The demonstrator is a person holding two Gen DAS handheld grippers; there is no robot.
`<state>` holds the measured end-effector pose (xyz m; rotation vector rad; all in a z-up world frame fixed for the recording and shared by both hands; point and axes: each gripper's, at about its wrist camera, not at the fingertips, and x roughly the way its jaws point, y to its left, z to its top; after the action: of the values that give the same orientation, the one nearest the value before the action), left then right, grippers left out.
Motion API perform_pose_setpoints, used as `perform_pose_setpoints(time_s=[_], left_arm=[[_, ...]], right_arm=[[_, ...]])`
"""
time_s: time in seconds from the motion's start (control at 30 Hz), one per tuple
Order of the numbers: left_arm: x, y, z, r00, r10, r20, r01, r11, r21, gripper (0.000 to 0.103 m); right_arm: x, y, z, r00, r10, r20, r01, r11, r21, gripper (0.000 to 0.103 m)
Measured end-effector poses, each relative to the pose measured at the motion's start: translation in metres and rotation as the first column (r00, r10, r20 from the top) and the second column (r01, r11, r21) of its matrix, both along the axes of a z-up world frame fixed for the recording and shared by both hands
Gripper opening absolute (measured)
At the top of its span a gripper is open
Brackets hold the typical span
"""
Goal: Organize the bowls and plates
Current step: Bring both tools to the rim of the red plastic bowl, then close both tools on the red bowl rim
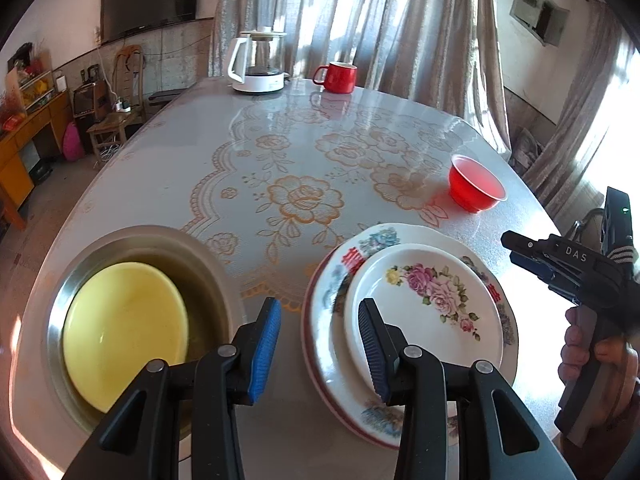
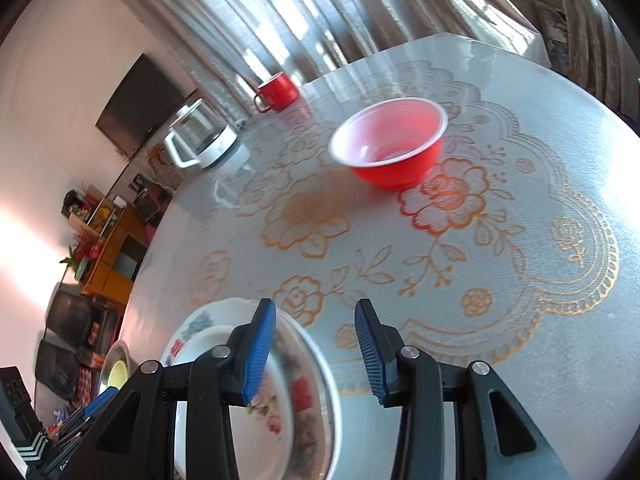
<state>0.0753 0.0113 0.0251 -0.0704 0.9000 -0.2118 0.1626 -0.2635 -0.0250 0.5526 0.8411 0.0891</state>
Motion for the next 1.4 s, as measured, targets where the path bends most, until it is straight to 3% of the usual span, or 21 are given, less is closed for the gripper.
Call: perform_pose_setpoints(time_s=[0.6, 0.9, 1.2, 1.3, 1.4], left_arm=[[0.059, -0.072, -0.002, 0.995, -0.094, -0.042, 0.094, 0.996, -0.013, 0.043], [0.107, -0.117, 0.004, 0.99, -0.131, -0.046, 0.126, 0.986, -0.108, 0.047], [0.158, -0.16, -0.003, 0.988, -0.14, -0.07, 0.124, 0.972, -0.198, 0.061], [0.175, -0.177, -0.013, 0.977, -0.157, -0.142, 0.136, 0.98, -0.148, 0.063], [0.188, -0.188, -0.022, 0.98, -0.129, -0.151, 0.117, 0.989, -0.088, 0.068]], right_arm=[[0.037, -0.065, 0.008, 0.991, -0.131, 0.035, 0.131, 0.991, -0.006, 0.041], [0.071, -0.086, 0.009, 0.987, -0.15, 0.051, 0.152, 0.988, -0.032, 0.039], [0.101, -0.099, 0.002, 0.986, -0.16, 0.036, 0.161, 0.986, -0.037, 0.031], [0.108, -0.101, -0.004, 0.986, -0.163, 0.019, 0.163, 0.986, -0.038, 0.028], [0.113, -0.102, -0.008, 0.988, -0.151, 0.009, 0.151, 0.988, -0.04, 0.024]])
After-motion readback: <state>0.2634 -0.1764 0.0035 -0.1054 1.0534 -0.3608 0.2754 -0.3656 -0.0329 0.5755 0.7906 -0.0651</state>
